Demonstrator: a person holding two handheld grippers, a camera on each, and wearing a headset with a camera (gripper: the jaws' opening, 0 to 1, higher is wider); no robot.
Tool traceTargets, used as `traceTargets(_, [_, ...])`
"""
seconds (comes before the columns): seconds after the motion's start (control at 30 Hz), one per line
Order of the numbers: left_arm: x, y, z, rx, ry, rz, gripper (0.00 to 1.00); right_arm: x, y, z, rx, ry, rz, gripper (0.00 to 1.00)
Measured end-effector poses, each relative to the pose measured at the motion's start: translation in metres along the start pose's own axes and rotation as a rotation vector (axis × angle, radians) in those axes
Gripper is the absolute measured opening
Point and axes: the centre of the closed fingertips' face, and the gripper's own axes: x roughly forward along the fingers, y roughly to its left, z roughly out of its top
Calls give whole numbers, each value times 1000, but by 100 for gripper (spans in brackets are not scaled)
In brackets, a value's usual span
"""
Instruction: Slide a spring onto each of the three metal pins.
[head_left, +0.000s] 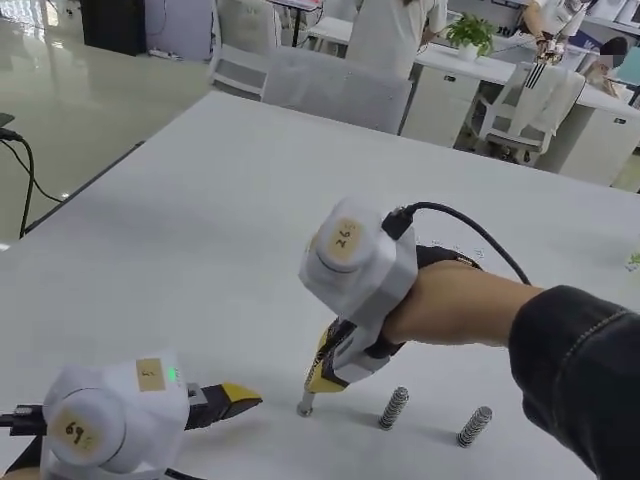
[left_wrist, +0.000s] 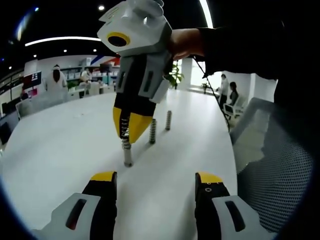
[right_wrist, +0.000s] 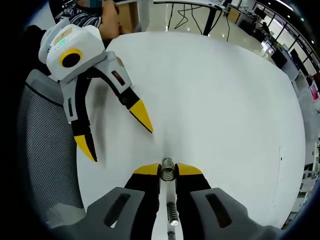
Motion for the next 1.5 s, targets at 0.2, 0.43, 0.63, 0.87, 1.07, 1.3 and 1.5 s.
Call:
traceTargets(0.2, [0,0,-1,-2,1,-1,58,9,5,-2,6,5,14,9])
traceTargets(0.43, [0,0,-2,-6,2,3,58,18,10,-2,5,8,24,9])
traceTargets(0.63, [-1,2,-2,-8,-1,9,58,27,10,-6,-11,35,16,9])
traceTargets(0.87, [-1,2,-3,-9,0,11,57,36,12,-11,-6,43,13,9])
traceTargets(1.07, [-2,3,-3,-10,0,13,57,40,14,-15,17,37,20,12])
traceTargets(1.3, [-1,2,-3,-8,1,10,57,39,14,-22,45,29,19,13])
traceTargets(1.5, [0,2,-3,-5,3,9,57,33,17,-26,88,-7,17,16])
